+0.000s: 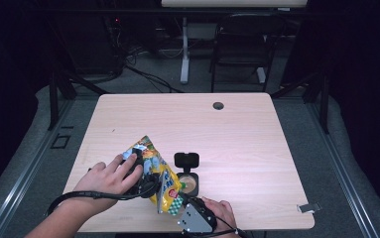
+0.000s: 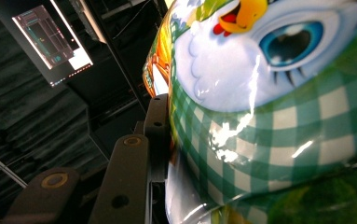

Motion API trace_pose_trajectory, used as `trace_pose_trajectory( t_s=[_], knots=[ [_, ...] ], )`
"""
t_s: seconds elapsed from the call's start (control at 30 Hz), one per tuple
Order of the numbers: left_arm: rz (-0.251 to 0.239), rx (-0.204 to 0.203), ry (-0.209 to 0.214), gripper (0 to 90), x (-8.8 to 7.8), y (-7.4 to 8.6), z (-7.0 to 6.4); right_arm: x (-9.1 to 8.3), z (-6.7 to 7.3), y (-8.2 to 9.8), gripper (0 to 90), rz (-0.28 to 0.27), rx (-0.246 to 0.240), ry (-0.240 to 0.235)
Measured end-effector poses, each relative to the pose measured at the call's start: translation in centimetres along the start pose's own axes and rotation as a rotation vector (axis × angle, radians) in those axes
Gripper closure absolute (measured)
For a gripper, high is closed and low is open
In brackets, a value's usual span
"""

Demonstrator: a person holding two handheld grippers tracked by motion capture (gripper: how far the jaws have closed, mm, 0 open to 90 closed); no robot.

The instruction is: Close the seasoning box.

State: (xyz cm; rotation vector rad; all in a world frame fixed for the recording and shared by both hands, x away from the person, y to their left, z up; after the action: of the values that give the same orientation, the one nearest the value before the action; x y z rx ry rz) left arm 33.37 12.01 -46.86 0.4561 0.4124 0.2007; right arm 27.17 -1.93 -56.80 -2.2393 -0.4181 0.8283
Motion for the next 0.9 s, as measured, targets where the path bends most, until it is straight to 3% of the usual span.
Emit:
trace_pose_trajectory(
  t_s=[0.9],
  knots=[
    [0.001,0.005,-0.002,69.0,-0.07,-0.07,0.36,0.01,-0.02,-0.12,90.0,-0.010,0.005,0.004]
  ],
)
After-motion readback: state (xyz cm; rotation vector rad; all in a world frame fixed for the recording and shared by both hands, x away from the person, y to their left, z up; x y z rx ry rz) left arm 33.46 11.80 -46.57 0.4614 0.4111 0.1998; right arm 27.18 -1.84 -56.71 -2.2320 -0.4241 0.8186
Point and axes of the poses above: each handheld gripper's, and its own axes: x roughly forward along the jaws, y roughly out of its underside, z roughly to its left, the point moved 9 cm from there along x, roughly forward along the jaws, and after that the axes turned 5 degrees about z, right-handed, at the moved point
